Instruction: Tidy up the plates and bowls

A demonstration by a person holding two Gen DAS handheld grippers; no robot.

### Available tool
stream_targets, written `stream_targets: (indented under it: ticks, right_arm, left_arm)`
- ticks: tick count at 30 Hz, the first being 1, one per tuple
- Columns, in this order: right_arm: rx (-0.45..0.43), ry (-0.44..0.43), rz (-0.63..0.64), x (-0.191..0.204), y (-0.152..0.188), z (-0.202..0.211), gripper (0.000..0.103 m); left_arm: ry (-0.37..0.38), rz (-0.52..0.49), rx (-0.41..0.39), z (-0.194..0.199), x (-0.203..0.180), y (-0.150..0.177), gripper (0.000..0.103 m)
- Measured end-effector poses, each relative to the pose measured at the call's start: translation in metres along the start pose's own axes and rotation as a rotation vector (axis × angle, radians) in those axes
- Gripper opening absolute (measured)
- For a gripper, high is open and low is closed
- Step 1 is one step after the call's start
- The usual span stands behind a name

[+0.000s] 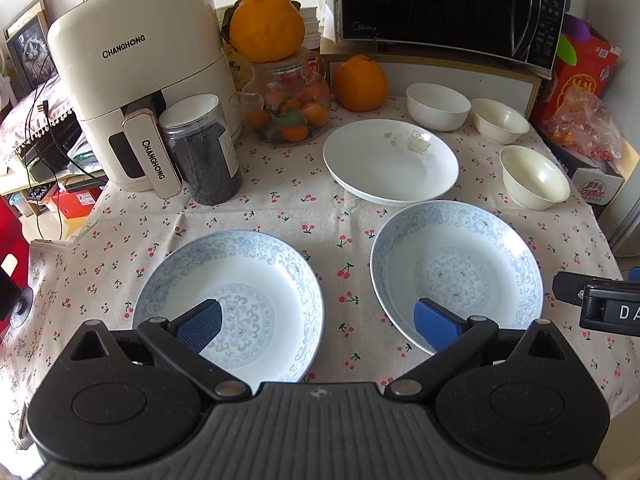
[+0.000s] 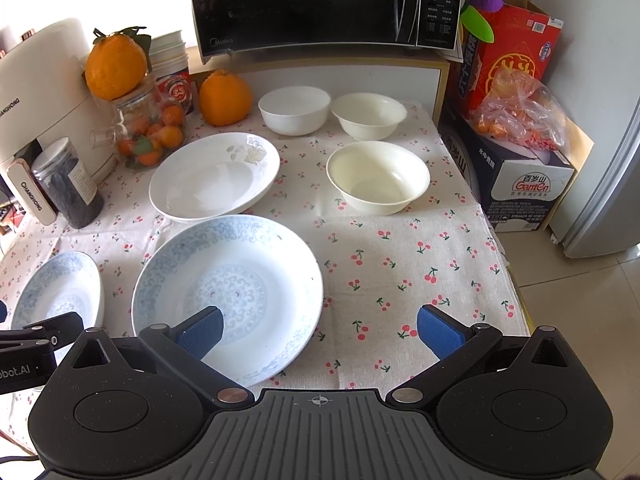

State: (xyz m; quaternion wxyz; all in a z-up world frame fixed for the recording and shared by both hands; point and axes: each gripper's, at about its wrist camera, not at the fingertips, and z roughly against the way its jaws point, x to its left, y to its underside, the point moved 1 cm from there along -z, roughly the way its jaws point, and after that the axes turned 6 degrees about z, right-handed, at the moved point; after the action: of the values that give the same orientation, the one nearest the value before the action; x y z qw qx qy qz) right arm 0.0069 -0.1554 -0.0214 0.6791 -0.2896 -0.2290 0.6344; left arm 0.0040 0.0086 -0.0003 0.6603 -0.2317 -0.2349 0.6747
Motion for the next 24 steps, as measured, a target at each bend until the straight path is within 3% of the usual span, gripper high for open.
stream_targets:
  ticks: [24]
  right_arm:
    - [0.003,-0.008,-0.01,-0.0005,-0.0014,-0.0021,0.103]
  left_arm:
    - [0.014,-0.007,0.004,-0.0009,0.0003,-0.0005,0.103]
